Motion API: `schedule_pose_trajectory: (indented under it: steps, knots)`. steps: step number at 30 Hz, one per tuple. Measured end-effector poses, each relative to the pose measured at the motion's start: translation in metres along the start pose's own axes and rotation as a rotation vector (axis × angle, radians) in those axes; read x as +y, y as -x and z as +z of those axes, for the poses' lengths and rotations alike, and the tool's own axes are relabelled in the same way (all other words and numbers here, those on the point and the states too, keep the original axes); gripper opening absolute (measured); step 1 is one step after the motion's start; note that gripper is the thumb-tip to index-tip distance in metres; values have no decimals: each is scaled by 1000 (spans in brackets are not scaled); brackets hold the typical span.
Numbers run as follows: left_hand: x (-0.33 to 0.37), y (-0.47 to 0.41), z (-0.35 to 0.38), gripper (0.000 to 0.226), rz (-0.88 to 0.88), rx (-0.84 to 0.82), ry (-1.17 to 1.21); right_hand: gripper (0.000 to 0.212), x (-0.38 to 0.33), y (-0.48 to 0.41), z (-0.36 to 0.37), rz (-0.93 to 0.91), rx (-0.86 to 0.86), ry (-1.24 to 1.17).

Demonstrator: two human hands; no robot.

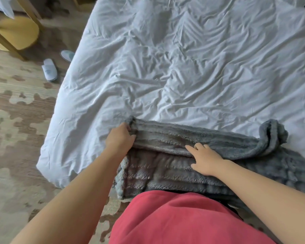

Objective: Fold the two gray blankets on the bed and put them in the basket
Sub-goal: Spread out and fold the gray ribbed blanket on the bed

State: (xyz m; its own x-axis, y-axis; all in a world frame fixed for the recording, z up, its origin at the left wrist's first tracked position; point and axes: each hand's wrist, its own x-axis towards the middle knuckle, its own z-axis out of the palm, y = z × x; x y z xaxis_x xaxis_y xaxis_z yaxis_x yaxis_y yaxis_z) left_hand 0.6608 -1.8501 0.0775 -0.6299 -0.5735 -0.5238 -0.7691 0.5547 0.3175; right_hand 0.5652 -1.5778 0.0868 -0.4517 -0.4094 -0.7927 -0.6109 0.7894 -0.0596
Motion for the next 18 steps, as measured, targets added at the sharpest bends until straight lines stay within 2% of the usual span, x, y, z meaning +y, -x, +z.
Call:
schedule_pose_trajectory:
  steps: [3, 5, 8, 9, 10, 12, 13, 14, 16, 18]
  knots:
    - [15, 8, -15, 13, 122, 134, 148, 69, 0, -1, -4, 25, -3, -46]
    - [25, 16, -27, 14, 166, 203, 185, 68, -1, -2, -6, 34, 3, -55]
    - [41, 29, -41, 16, 153, 167, 323, 68, -1, -5, -8, 40, 15, -57]
    - [46, 32, -42, 16, 68, 96, 522, 68, 0, -5, -9, 43, 21, -61]
    - [50, 36, -45, 16, -82, -18, 823, 68, 0, -6, -9, 45, 30, -66]
    - [51, 47, -52, 19, -415, -331, 1457, 71, 2, -6, -10, 49, 55, -83]
    - [47, 52, -51, 20, -519, -446, 1659, 71, 2, -6, -11, 49, 65, -90]
    - [42, 57, -48, 19, -573, -520, 1766, 72, 3, -6, -11, 49, 70, -95]
    - [28, 66, -36, 20, -610, -568, 1809, 71, 6, -3, -11, 45, 61, -107]
    - [9, 67, -15, 25, -613, -455, 1607, 70, 9, 0, -8, 40, 52, -112]
